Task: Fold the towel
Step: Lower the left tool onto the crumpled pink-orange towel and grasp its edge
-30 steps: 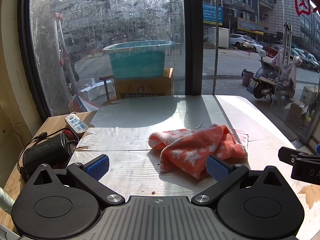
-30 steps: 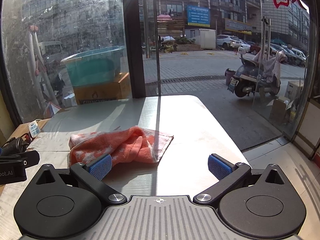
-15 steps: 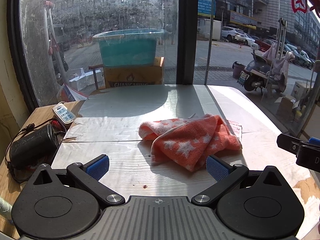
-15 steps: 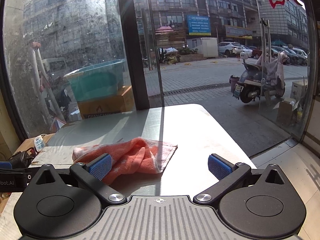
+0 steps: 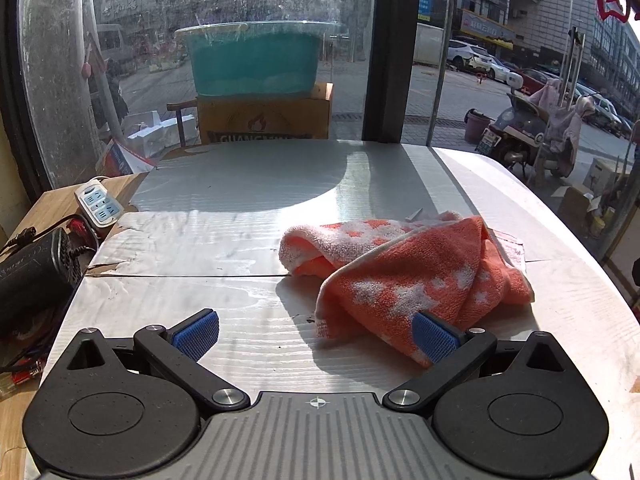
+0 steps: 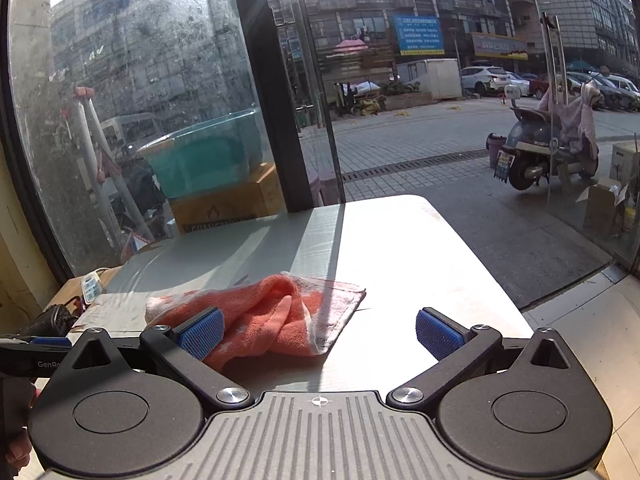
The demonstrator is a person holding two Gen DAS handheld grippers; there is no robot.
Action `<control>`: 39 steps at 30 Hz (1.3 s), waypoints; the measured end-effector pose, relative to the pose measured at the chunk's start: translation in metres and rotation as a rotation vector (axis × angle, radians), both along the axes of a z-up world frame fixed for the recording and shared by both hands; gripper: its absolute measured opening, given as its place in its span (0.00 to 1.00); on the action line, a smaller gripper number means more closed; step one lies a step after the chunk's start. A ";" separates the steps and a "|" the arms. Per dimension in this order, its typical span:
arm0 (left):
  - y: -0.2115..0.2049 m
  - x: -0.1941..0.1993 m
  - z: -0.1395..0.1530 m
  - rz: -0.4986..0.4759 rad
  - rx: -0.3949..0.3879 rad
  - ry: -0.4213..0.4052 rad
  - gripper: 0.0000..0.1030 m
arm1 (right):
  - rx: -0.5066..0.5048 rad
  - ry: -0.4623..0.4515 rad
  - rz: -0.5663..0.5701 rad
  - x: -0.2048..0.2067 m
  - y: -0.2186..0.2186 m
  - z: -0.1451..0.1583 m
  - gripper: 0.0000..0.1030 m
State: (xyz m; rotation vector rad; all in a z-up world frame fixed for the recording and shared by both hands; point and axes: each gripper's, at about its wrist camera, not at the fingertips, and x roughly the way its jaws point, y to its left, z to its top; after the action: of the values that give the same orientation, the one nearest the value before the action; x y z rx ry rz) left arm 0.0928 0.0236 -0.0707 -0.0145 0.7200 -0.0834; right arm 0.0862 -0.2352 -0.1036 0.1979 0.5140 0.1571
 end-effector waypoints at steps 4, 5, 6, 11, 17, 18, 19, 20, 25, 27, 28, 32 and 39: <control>-0.007 0.018 -0.014 -0.027 0.022 0.015 0.76 | 0.026 0.012 0.013 0.015 -0.005 -0.003 1.00; -0.007 0.022 -0.017 -0.035 0.021 0.022 0.75 | 0.029 0.011 0.017 0.018 -0.006 -0.003 1.00; -0.007 0.026 -0.021 -0.042 0.015 0.028 0.73 | 0.029 0.010 0.018 0.021 -0.006 -0.004 1.00; -0.009 0.039 -0.030 -0.092 -0.008 0.027 0.70 | 0.031 0.020 0.018 0.038 -0.008 -0.009 1.00; -0.008 0.046 -0.036 -0.147 -0.060 0.054 0.45 | 0.039 0.040 0.015 0.054 -0.009 -0.014 1.00; -0.008 0.046 -0.036 -0.156 -0.069 0.059 0.31 | 0.035 0.040 0.015 0.057 -0.008 -0.015 1.00; -0.009 0.046 -0.036 -0.159 -0.071 0.060 0.22 | 0.032 0.040 0.016 0.059 -0.007 -0.015 1.00; -0.009 0.045 -0.034 -0.160 -0.072 0.060 0.08 | 0.028 0.038 0.017 0.061 -0.006 -0.015 1.00; -0.009 0.035 -0.019 -0.167 -0.081 0.035 0.07 | -0.011 0.033 0.018 0.073 0.000 -0.014 1.00; -0.009 0.027 -0.008 -0.169 -0.095 0.014 0.07 | -0.030 0.050 0.009 0.084 0.001 -0.015 1.00; -0.008 0.023 -0.002 -0.173 -0.105 -0.001 0.07 | -0.040 0.059 0.005 0.089 0.002 -0.015 1.00; -0.007 0.001 0.028 -0.201 -0.124 -0.083 0.07 | -0.067 0.065 0.016 0.102 0.004 -0.016 0.57; -0.005 -0.029 0.041 -0.258 -0.137 -0.102 0.07 | -0.020 0.135 0.095 0.116 0.008 -0.026 0.02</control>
State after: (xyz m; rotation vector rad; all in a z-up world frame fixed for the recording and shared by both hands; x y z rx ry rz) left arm 0.0634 0.0186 -0.0293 -0.0475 0.6103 -0.3780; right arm 0.2018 -0.2274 -0.1292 0.1648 0.6599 0.2320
